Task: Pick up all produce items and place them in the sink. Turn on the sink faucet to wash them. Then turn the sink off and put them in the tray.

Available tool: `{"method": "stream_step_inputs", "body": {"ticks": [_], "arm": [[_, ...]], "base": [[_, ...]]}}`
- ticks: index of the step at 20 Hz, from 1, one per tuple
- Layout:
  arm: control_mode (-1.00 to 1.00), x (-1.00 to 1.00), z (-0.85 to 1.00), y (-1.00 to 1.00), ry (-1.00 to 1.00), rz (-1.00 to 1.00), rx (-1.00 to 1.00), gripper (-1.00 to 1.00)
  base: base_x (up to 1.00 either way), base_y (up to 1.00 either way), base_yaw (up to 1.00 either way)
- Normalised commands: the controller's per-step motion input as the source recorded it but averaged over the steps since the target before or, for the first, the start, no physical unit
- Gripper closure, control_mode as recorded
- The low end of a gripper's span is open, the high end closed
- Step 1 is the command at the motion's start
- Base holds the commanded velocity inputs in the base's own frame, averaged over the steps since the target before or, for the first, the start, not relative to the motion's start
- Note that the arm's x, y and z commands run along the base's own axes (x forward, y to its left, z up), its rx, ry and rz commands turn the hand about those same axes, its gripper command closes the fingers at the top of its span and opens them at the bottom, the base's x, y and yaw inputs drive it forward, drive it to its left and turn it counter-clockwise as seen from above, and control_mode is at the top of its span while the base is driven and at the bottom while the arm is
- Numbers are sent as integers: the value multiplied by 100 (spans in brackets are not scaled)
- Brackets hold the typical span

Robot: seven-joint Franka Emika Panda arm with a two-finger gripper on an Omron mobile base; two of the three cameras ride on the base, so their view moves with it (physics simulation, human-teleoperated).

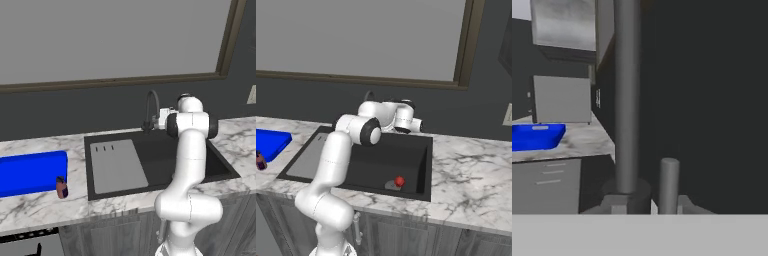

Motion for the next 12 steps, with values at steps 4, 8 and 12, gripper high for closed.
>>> {"method": "stream_step_inputs", "body": {"ticks": [4, 8, 12], "arm": [[-100, 0, 0, 0, 0, -16, 0, 100], [-100, 0, 0, 0, 0, -27, 0, 100], [-100, 0, 0, 0, 0, -26, 0, 100]], "base": [[0, 0, 0], [0, 0, 0], [0, 0, 0]]}}
